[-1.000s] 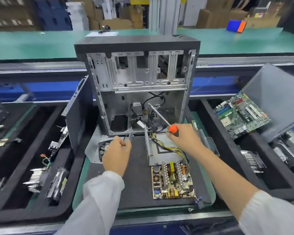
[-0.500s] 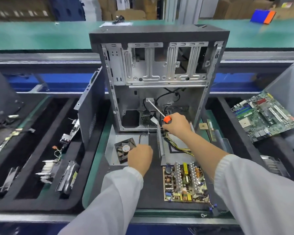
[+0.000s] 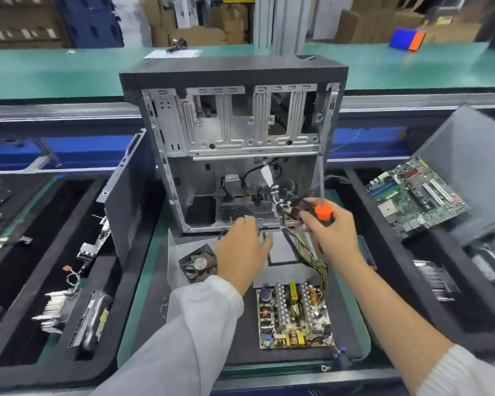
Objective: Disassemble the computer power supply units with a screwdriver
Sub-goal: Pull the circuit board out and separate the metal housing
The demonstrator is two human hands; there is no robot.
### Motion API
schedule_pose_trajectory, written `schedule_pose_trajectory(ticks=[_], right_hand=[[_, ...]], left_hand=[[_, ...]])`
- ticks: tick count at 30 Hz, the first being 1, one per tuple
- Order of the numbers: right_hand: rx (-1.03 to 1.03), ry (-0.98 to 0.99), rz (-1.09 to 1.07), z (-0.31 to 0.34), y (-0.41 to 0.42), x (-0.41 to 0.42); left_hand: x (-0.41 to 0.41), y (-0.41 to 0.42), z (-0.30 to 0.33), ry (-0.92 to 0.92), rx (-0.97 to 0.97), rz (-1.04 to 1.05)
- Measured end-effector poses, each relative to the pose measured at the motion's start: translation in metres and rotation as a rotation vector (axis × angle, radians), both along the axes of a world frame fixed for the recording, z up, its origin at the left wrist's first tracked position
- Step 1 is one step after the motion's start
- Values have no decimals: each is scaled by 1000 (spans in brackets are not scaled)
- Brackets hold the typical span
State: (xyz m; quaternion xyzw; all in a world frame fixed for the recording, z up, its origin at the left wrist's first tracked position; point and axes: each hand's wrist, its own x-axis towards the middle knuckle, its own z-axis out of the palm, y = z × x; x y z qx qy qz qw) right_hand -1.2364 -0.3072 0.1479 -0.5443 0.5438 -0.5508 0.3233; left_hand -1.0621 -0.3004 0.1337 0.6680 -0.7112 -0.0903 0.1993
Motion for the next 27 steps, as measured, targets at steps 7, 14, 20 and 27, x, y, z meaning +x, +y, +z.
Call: schedule_pose_trajectory(ticks=[7,14,20,27], right_hand=[[-134,-177,-253,-1,29,-42],[-155,-150,-335,4,27,-65],[75,-113,-381,-17,-12,-86],[308,164,12,-47,-57,-93]], left_hand=[[-15,2,-9,22,234,-189],[-13,-4,-26,-247,2,-114],[13,-14,-39,-513,2,-212],[19,-12,-41,-549,-22,-168]])
